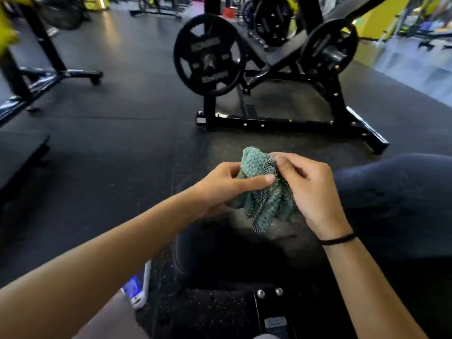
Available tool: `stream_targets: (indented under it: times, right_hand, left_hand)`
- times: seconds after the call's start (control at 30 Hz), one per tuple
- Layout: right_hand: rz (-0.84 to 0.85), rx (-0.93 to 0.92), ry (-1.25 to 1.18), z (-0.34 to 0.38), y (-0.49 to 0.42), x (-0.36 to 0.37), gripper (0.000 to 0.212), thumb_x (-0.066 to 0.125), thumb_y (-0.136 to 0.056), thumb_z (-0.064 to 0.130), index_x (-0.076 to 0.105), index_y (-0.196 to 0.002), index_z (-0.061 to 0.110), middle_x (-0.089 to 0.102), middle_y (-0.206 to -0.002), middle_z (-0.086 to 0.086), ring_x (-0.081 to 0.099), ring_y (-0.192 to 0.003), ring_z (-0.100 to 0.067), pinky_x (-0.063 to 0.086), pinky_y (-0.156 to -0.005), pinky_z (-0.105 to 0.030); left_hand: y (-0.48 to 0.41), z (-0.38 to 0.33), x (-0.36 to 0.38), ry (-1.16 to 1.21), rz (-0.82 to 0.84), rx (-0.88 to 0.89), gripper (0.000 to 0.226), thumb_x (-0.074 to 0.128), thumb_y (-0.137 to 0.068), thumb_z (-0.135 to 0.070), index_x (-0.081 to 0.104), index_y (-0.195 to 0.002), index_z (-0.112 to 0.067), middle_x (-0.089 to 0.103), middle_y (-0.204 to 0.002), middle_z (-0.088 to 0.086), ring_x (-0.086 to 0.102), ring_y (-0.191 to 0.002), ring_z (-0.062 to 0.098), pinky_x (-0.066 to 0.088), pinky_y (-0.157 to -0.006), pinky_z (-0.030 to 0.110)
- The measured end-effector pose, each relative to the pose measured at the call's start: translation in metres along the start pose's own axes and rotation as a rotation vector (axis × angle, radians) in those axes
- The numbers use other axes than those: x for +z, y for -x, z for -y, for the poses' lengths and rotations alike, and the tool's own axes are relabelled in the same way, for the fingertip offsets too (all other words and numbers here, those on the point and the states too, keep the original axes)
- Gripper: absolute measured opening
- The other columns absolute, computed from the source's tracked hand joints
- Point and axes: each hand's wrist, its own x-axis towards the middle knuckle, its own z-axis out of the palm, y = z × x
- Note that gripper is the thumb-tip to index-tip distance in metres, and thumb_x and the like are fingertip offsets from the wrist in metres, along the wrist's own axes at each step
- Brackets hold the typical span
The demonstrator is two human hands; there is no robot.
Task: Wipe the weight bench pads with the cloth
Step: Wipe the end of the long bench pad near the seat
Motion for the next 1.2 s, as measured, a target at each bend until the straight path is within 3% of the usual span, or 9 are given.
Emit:
stream_targets:
  times: [0.13,0.23,0.3,0.37,0.47,0.6,0.83,1.07,1.2]
  right_hand:
    - [0.202,0.048,0.057,-0.010,0.014,0.028,0.022,0.052,-0.095,0.029,0.065,-0.110,0.019,0.070,-0.097,0.006,0.064,-0.088,-0.002,0.049,-0.079,-0.013]
    - [0.378,-0.041,0.268,-0.019,0.029,0.047,0.034,0.054,-0.094,0.028,0.056,-0.126,0.017,0.061,-0.121,0.004,0.055,-0.109,-0.004,0.032,-0.088,-0.001]
    - [0.456,-0.127,0.361,-0.018,0.035,0.056,0.039,0.052,-0.094,0.029,0.050,-0.133,0.020,0.053,-0.133,0.006,0.043,-0.128,-0.008,0.030,-0.106,-0.019]
    - [0.521,-0.144,0.452,-0.016,0.037,0.061,0.042,0.048,-0.096,0.033,0.045,-0.137,0.025,0.044,-0.141,0.010,0.027,-0.139,-0.007,0.019,-0.114,-0.039]
    - [0.568,-0.148,0.584,-0.017,0.036,0.060,0.043,0.045,-0.096,0.035,0.042,-0.138,0.027,0.037,-0.146,0.012,0.018,-0.142,-0.006,0.011,-0.115,-0.045]
    - [0.533,-0.118,0.632,-0.024,0.037,0.056,0.041,0.048,-0.094,0.037,0.048,-0.134,0.027,0.039,-0.145,0.008,0.020,-0.142,-0.010,0.015,-0.114,-0.044]
    - [0.589,-0.110,0.797,-0.035,0.050,0.064,0.064,-0.007,-0.087,0.059,0.005,-0.147,0.042,-0.005,-0.156,0.019,-0.015,-0.142,-0.001,-0.007,-0.115,-0.037]
    - [0.597,-0.084,0.810,-0.034,0.047,0.066,0.058,-0.005,-0.089,0.056,0.002,-0.146,0.047,-0.008,-0.155,0.025,-0.017,-0.140,0.005,-0.008,-0.116,-0.036]
    - [0.587,-0.097,0.800,-0.035,0.046,0.066,0.058,0.000,-0.091,0.055,0.008,-0.147,0.044,-0.001,-0.155,0.023,-0.011,-0.142,0.004,-0.003,-0.116,-0.039]
  left_hand:
    - [0.040,0.011,-0.027,-0.034,-0.382,0.097,0.011,0.073,-0.077,-0.009,0.065,-0.077,-0.017,0.067,-0.067,-0.009,0.062,-0.063,0.006,0.052,-0.063,0.022]
    - [0.080,0.029,-0.043,-0.112,-0.773,0.123,0.013,0.063,-0.086,-0.009,0.054,-0.093,-0.015,0.059,-0.074,-0.008,0.055,-0.068,0.006,0.046,-0.065,0.014]
    - [0.101,0.055,-0.049,-0.172,-1.019,0.050,0.009,0.049,-0.094,-0.008,0.043,-0.101,-0.010,0.051,-0.078,-0.003,0.048,-0.069,0.009,0.043,-0.060,0.010]
    - [0.113,0.086,-0.043,-0.125,-1.118,-0.067,0.007,0.044,-0.096,-0.009,0.044,-0.103,-0.010,0.055,-0.080,0.000,0.051,-0.073,0.017,0.049,-0.073,0.028]
    - [0.119,0.123,-0.006,0.005,-0.978,-0.047,0.026,0.044,-0.096,-0.006,0.052,-0.119,-0.017,0.065,-0.113,0.002,0.058,-0.100,0.012,0.045,-0.090,0.031]
    - [0.133,0.139,0.044,0.089,-0.869,0.119,0.049,0.044,-0.095,-0.021,0.036,-0.143,-0.025,0.038,-0.145,-0.025,0.029,-0.135,-0.008,0.024,-0.112,0.018]
    - [0.072,0.132,-0.031,0.083,-0.600,0.038,0.050,0.033,-0.099,-0.045,0.021,-0.147,-0.037,0.022,-0.151,-0.028,0.018,-0.137,-0.012,0.015,-0.119,0.030]
    - [-0.005,0.111,-0.090,0.052,-0.411,0.024,0.042,0.026,-0.103,-0.028,0.062,-0.100,-0.051,0.063,-0.107,-0.032,0.054,-0.114,-0.002,0.039,-0.094,0.008]
    - [0.027,0.126,-0.074,0.017,-0.548,0.099,0.034,0.036,-0.102,-0.020,0.052,-0.127,-0.034,0.056,-0.129,-0.023,0.046,-0.124,-0.006,0.035,-0.104,0.014]
